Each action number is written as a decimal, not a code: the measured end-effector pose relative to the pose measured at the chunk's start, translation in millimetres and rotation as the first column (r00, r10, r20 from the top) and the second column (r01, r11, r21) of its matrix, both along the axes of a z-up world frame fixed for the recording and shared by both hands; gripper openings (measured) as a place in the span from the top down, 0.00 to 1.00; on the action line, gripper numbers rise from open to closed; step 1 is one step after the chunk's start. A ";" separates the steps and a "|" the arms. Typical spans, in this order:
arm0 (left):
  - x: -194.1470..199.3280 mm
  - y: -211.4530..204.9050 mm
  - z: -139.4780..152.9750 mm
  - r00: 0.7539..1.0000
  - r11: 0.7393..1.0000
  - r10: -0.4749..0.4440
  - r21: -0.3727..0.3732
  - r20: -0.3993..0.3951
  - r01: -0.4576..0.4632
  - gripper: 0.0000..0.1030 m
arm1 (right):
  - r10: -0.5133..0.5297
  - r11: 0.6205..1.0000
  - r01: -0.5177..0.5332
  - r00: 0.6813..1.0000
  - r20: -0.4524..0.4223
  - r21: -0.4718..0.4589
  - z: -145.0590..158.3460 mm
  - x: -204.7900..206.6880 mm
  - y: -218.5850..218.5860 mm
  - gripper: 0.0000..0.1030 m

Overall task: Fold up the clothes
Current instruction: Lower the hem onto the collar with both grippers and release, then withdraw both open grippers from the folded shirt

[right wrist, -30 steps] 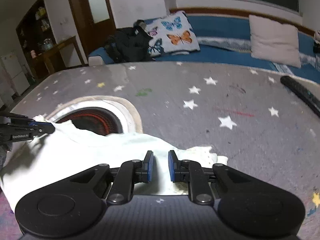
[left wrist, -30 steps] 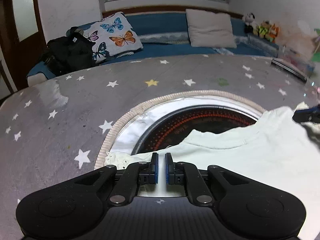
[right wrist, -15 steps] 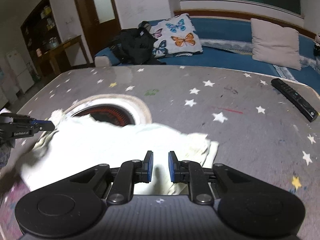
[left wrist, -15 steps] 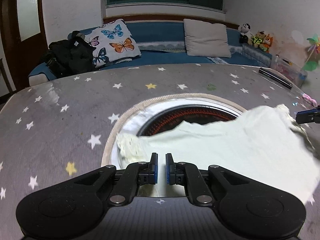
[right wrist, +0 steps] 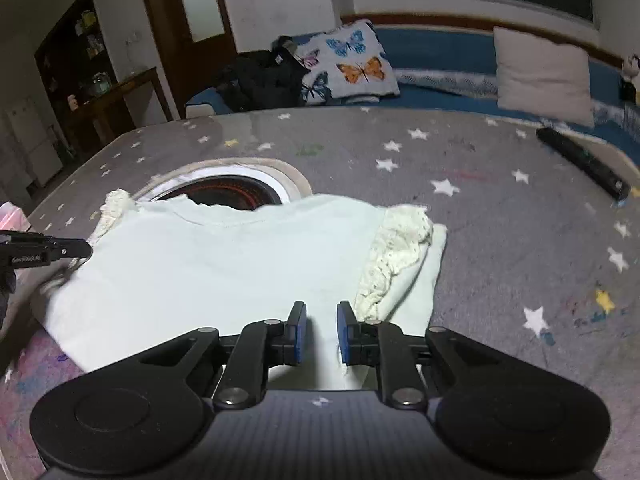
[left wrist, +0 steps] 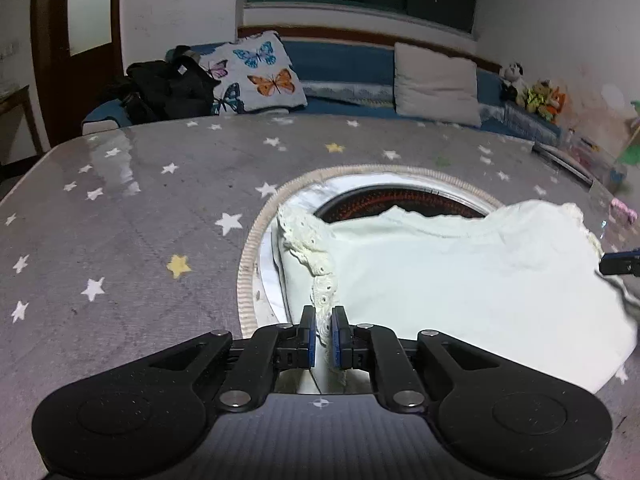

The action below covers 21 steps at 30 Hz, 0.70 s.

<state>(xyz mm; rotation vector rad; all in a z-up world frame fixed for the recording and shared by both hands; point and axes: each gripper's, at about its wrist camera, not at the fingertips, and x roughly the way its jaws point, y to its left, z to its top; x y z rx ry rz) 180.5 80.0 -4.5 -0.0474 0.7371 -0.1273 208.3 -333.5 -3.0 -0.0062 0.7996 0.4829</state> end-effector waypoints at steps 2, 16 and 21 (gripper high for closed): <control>-7.8 0.3 4.9 1.000 1.000 -0.005 -0.023 0.015 0.005 0.90 | 0.005 1.000 -0.005 1.000 0.014 -0.001 5.2 -5.4 1.0 0.84; -52.6 -0.8 -4.2 1.000 1.000 -0.022 -0.001 0.019 0.022 0.89 | 0.014 1.000 -0.014 1.000 0.002 0.005 -9.7 -51.5 -7.3 0.75; -72.7 1.9 -6.1 0.999 1.000 -0.027 0.003 0.022 0.027 0.82 | 0.031 0.999 -0.032 0.999 0.031 0.018 -0.5 -66.4 -8.9 0.72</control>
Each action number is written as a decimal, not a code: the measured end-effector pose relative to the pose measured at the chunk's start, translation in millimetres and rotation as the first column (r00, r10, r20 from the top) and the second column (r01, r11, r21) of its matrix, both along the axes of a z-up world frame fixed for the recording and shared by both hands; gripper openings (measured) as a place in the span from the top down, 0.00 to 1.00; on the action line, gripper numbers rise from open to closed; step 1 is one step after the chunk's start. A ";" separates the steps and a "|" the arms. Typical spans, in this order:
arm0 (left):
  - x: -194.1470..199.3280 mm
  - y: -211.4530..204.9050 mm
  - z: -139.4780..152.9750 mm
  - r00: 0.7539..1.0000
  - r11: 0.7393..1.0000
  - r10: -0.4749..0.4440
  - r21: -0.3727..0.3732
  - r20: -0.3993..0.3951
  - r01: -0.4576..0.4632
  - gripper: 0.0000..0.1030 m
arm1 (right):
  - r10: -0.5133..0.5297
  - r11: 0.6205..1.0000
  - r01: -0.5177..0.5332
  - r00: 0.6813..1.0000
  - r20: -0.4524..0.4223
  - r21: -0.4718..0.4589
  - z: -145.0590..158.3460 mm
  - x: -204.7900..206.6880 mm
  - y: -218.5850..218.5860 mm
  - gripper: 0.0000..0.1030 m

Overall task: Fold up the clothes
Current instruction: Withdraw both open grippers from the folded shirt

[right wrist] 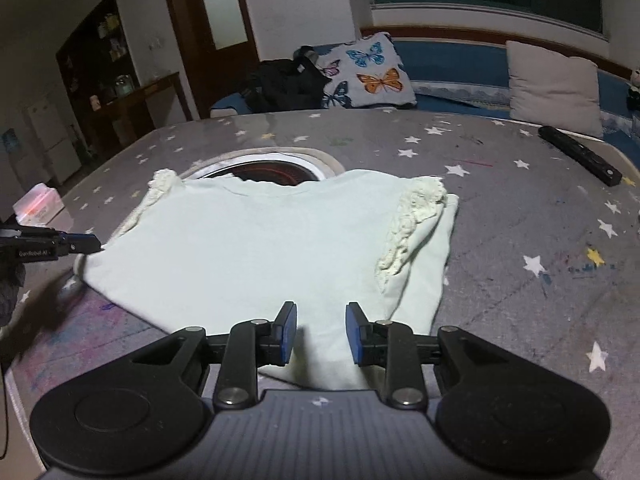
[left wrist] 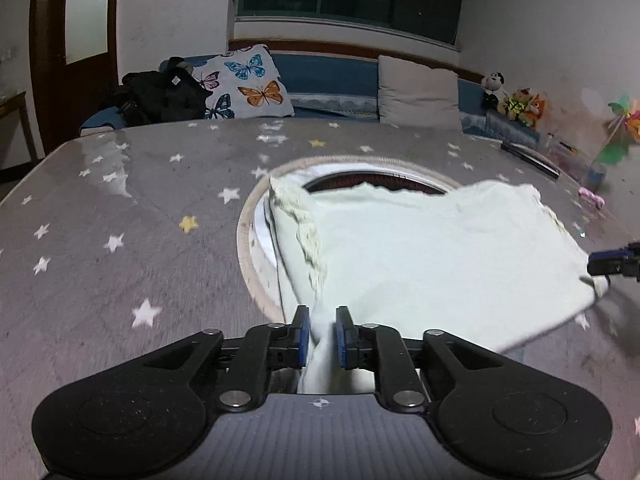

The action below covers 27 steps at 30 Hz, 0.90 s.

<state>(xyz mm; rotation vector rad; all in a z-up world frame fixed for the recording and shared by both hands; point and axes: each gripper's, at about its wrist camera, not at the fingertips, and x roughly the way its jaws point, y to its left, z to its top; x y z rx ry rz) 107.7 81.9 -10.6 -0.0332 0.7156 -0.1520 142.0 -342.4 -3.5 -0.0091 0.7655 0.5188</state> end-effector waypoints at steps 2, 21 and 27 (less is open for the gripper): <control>-5.5 3.7 -2.8 1.000 1.000 0.014 0.003 -0.004 -0.014 0.79 | 0.003 1.000 -0.003 1.000 -0.004 -0.016 -4.3 -2.4 1.7 0.71; -44.9 12.0 -0.2 0.998 0.999 -0.033 0.013 0.053 0.032 0.75 | -0.087 0.996 0.087 0.996 -0.017 -0.002 -13.7 -13.6 -16.0 0.69; -50.2 12.8 -6.6 0.996 0.996 -0.074 0.052 0.052 0.071 0.75 | -0.124 0.992 0.125 0.992 -0.018 0.019 -10.3 -21.1 -31.1 0.69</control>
